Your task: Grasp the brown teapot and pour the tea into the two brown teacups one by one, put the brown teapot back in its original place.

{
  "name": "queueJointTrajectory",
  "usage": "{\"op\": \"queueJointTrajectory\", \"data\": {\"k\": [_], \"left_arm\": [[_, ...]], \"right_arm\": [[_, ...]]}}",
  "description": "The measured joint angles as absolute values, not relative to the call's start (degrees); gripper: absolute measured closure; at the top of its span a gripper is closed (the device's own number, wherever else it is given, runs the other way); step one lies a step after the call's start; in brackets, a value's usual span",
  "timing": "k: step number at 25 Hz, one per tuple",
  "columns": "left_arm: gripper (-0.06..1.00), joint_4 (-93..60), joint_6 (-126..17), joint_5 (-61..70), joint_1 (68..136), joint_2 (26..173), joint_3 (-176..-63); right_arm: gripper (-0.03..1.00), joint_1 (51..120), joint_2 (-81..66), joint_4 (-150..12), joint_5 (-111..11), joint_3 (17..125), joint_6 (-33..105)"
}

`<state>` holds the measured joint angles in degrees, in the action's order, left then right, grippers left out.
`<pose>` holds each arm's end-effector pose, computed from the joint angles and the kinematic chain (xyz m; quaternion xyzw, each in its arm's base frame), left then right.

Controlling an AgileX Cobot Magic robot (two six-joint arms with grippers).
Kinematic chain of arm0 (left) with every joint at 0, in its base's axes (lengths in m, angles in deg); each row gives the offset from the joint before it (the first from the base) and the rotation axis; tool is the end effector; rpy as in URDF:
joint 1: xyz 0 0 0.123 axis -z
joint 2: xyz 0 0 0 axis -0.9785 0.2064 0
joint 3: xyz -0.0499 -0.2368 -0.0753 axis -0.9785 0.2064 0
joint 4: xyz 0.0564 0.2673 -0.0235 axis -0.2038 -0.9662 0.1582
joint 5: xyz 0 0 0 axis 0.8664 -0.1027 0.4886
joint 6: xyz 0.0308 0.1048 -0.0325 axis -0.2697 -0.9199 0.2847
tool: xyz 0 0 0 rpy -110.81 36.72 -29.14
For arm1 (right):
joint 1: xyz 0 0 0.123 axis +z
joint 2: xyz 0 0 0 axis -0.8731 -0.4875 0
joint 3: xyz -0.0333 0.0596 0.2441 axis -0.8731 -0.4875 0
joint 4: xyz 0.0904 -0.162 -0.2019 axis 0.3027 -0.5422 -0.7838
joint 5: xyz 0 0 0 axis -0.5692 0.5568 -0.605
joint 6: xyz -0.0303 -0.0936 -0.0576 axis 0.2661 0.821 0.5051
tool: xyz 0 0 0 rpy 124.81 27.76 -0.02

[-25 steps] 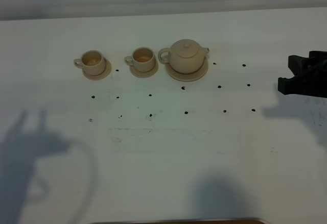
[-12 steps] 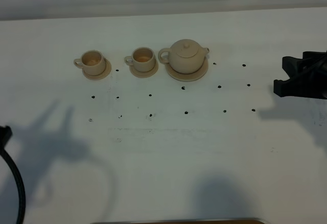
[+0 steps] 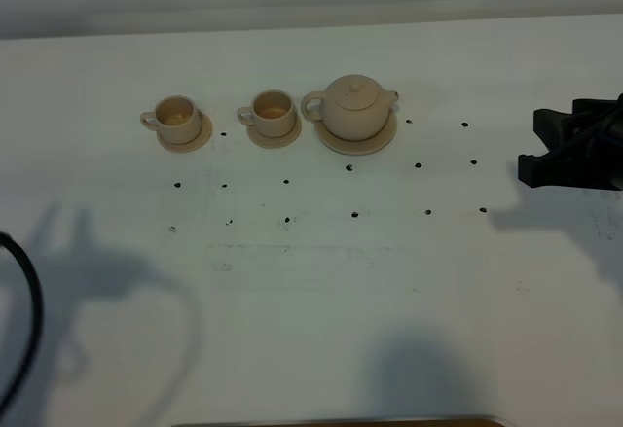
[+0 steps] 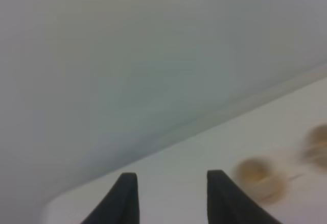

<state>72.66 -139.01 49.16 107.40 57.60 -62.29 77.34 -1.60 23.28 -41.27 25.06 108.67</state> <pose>0.1802 -0.0183 0.2635 0.0717 0.7702 0.1789 0.6080 0.2774 0.0838 0.2040 -0.0938 0.8520 0.0991 0.5054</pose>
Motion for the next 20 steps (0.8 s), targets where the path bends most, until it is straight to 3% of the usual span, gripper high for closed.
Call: {"op": "queueJointTrajectory", "data": {"k": [5,15,20], "left_arm": [[0.64,72.6,-139.0,60.4,111.3,55.1,-64.5],[0.64,73.0,-138.4,51.8,115.7,56.0,-64.5],[0.64,73.0,-125.8,54.8,115.8,55.9,-64.5]], "right_arm": [[0.60,79.7,-1.6,23.3,-41.3,25.1,109.4],[0.60,79.9,-1.6,23.3,-41.2,25.1,109.7],[0.60,79.9,-1.6,23.3,-41.2,25.1,109.7]]}}
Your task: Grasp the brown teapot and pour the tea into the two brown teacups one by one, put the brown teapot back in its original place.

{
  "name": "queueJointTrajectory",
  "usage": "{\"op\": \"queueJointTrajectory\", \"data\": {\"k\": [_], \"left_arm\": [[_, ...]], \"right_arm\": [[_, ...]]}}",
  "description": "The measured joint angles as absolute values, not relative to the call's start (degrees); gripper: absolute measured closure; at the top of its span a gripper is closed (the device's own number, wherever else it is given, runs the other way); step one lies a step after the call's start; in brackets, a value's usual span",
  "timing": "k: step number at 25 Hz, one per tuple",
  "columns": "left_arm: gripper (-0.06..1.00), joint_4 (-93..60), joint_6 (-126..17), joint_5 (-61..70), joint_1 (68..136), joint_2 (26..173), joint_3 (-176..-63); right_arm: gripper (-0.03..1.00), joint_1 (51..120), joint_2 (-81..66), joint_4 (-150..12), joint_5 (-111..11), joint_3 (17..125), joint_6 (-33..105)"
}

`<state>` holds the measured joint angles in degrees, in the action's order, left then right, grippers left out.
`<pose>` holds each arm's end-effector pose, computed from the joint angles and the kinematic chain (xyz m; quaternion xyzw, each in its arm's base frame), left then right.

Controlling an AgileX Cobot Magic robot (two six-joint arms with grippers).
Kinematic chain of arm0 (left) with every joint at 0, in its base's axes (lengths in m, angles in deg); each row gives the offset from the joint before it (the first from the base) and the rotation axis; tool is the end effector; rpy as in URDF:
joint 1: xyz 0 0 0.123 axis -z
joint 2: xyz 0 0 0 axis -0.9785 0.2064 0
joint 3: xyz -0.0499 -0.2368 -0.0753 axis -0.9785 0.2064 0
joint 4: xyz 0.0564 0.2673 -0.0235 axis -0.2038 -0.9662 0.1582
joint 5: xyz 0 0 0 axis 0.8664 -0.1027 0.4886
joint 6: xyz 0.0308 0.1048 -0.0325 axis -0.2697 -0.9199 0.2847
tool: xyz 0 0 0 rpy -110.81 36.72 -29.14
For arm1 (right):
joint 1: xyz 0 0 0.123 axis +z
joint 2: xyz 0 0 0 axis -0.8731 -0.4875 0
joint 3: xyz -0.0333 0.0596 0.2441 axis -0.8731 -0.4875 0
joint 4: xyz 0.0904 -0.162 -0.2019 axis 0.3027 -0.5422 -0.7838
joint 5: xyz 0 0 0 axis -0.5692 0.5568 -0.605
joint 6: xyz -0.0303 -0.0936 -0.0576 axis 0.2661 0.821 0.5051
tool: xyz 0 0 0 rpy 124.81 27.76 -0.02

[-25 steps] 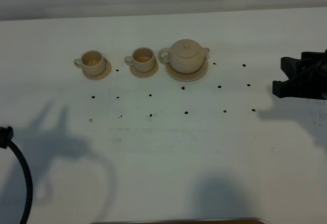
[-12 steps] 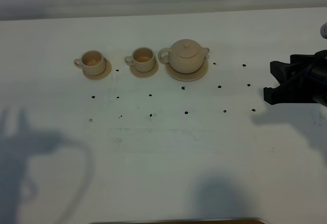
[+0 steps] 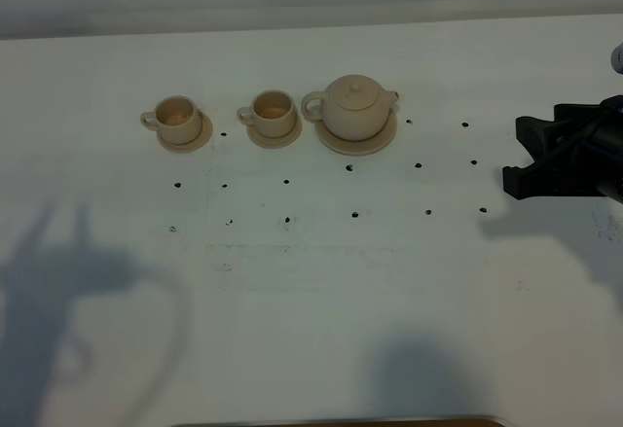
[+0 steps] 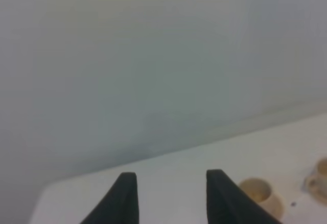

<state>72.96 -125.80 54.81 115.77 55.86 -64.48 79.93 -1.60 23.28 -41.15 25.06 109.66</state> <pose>0.1711 -0.0308 0.2802 -0.0087 0.7627 0.0814 0.6416 0.2734 0.0960 0.2040 -0.1199 0.8489 0.1053 0.5040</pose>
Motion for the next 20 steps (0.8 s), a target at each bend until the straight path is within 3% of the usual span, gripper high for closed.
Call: {"op": "queueJointTrajectory", "data": {"k": [6,12,20], "left_arm": [[0.64,73.0,-136.8,48.0,115.8,55.8,-65.1],[0.65,65.3,-138.9,39.5,115.8,55.8,-68.0],[0.81,41.2,-139.0,27.0,115.8,57.8,-68.2]], "right_arm": [[0.60,79.9,-1.6,23.3,-41.2,25.1,109.7],[0.60,79.9,-1.6,23.3,-41.3,25.1,109.7],[0.60,79.9,-1.6,23.3,-41.3,25.1,109.7]]}}
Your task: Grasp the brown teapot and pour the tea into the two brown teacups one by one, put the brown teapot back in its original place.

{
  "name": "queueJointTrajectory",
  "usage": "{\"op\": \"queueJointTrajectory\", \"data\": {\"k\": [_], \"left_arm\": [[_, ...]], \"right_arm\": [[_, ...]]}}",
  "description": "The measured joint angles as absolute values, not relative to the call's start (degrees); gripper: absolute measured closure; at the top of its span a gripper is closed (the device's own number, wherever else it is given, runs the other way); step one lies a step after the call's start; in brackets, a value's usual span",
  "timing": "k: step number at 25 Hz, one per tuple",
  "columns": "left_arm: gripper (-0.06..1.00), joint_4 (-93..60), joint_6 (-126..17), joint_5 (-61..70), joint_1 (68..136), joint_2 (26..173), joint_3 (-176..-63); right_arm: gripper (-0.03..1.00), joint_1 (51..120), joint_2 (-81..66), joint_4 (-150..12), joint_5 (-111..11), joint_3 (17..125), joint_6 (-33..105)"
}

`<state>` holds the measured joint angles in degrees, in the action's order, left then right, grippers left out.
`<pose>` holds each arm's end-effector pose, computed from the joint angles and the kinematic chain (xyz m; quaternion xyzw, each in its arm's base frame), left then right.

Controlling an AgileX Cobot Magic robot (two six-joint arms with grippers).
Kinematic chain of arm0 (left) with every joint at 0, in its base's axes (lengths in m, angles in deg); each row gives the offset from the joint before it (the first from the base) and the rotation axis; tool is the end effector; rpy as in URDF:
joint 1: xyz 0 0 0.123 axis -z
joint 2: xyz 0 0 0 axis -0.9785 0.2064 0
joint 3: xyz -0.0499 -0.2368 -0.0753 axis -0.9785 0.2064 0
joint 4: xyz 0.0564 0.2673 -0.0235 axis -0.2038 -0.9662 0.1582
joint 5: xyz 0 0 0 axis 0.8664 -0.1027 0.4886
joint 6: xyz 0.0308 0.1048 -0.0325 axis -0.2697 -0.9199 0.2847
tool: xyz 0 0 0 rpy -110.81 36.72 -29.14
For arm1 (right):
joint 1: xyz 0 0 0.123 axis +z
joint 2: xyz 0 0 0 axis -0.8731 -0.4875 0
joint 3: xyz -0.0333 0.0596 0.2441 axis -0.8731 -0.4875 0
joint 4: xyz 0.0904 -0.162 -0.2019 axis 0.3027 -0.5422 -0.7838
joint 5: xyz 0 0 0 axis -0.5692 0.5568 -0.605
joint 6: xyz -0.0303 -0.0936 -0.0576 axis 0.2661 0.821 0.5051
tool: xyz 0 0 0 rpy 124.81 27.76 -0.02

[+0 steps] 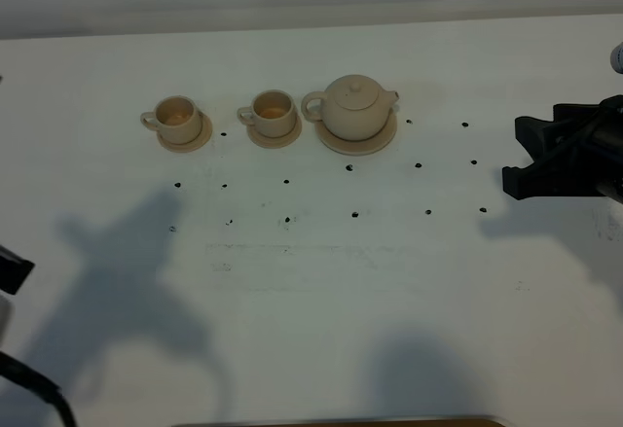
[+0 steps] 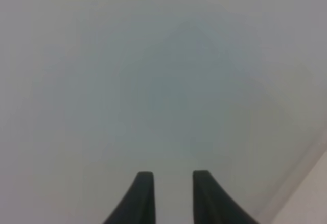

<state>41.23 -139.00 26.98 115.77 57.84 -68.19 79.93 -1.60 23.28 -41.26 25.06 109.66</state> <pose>0.1697 -0.0883 0.3279 0.3617 0.5542 0.1677 0.7307 0.2733 0.0962 0.2040 -0.1203 0.8487 0.1061 0.5040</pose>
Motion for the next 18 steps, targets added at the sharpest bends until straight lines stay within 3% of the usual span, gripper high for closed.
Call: {"op": "queueJointTrajectory", "data": {"k": [13,18], "left_arm": [[0.87,12.1,-139.0,31.4,114.7,61.4,-68.2],[0.87,9.6,-139.0,34.0,108.6,60.7,-68.2]], "right_arm": [[0.60,79.9,-1.6,23.3,-41.3,25.1,109.9],[0.60,79.9,-1.6,23.3,-41.4,25.1,109.9]]}}
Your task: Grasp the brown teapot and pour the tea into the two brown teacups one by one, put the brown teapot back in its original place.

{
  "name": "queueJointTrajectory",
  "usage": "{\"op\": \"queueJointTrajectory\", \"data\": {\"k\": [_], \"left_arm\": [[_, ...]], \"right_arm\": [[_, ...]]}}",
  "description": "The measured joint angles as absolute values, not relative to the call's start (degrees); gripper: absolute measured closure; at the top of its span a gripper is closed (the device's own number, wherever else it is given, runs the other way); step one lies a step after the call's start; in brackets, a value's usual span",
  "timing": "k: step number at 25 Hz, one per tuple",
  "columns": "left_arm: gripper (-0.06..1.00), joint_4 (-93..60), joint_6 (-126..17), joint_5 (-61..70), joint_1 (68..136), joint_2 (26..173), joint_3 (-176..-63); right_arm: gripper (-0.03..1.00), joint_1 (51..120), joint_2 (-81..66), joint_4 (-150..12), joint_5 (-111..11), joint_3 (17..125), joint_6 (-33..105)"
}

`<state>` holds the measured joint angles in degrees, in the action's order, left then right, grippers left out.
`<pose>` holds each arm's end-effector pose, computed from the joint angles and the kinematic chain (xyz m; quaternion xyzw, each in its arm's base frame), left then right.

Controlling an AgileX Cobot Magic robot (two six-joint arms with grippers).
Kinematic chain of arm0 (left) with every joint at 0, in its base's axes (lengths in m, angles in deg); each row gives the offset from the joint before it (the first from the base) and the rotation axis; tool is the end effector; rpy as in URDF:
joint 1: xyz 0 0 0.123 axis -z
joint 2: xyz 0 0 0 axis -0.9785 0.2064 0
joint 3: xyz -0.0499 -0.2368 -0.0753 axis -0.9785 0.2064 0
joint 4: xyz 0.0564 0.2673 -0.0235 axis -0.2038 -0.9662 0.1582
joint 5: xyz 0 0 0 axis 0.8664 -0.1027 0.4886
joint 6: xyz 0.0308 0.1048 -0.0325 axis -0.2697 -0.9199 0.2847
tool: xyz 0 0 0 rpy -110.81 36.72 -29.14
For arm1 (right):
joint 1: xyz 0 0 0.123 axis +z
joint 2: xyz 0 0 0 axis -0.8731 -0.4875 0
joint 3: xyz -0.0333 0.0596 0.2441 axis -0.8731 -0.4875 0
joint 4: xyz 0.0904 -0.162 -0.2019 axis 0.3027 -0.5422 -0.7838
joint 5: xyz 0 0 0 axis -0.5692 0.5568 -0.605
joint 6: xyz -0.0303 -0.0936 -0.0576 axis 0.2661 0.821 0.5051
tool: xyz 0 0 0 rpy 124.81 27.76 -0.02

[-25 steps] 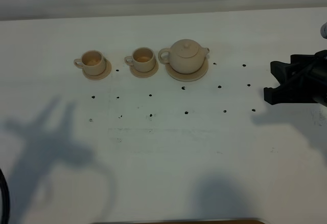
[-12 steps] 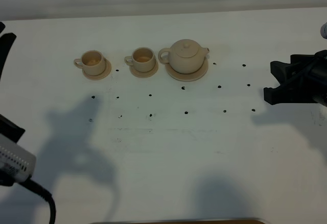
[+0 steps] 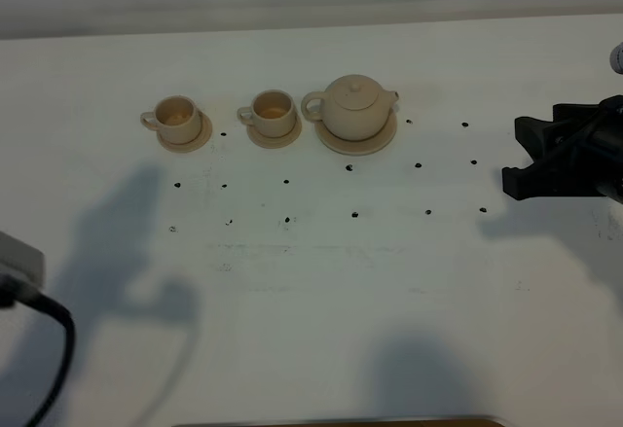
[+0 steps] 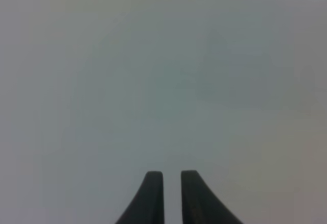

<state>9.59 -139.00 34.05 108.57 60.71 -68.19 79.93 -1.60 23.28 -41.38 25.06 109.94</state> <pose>0.1827 -0.0717 0.3444 0.4179 0.4145 0.4206 0.6904 0.2733 0.0965 0.2041 -0.1229 0.8482 0.1057 0.5042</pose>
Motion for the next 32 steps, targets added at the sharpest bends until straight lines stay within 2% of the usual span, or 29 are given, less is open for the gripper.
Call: {"op": "queueJointTrajectory", "data": {"k": [7,12,17,20,23,28,32], "left_arm": [[0.87,9.1,-139.0,30.5,88.7,51.0,-68.2],[0.87,10.9,-139.0,13.1,77.0,40.7,-68.2],[0.87,15.2,-133.9,-7.2,69.7,33.6,-68.2],[0.87,14.7,-121.1,-16.7,67.3,31.7,-68.2],[0.87,13.2,-101.9,-23.0,66.0,30.2,-68.2],[0.87,7.9,-67.5,-29.4,65.8,29.0,-68.2],[0.87,-0.3,-47.9,-34.9,65.9,28.9,-68.2]], "right_arm": [[0.60,79.9,-1.6,23.3,-43.4,25.1,110.1],[0.60,79.9,-1.6,23.3,-45.5,25.2,110.1],[0.60,79.9,-1.6,23.3,-47.5,25.5,110.1],[0.60,79.9,-1.6,23.3,-48.2,25.5,110.1],[0.60,79.9,-1.6,23.3,-48.6,25.5,110.1],[0.60,79.9,-1.6,23.2,-48.8,25.5,110.1],[0.60,79.9,-1.6,23.3,-49.1,25.5,110.0]]}}
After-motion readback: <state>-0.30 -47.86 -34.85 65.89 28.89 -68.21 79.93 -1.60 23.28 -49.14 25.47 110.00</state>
